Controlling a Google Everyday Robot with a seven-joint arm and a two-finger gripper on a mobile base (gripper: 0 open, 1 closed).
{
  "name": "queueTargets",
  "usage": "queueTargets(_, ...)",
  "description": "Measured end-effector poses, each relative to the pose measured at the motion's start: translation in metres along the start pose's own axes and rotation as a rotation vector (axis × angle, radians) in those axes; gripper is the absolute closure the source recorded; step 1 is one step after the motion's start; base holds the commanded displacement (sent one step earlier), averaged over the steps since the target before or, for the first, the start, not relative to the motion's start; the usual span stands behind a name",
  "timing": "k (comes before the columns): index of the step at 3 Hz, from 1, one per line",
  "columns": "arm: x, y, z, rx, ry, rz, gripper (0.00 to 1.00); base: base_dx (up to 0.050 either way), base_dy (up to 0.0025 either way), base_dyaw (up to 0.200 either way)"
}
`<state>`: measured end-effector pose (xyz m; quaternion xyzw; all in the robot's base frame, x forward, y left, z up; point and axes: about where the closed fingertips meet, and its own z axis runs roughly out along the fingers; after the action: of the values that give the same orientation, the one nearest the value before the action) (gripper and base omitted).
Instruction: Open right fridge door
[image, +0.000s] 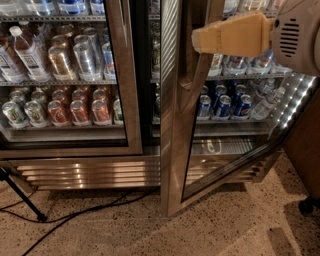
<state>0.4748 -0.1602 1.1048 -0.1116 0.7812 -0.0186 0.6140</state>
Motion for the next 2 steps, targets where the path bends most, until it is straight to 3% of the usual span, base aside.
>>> queueTargets(1,0.0000,0.0000,0.0000,0.000,0.000,0.000,0.39,0.000,0.00000,0.000)
queueTargets(2,0.0000,0.0000,0.0000,0.000,0.000,0.000,0.15,0.000,0.00000,0.000)
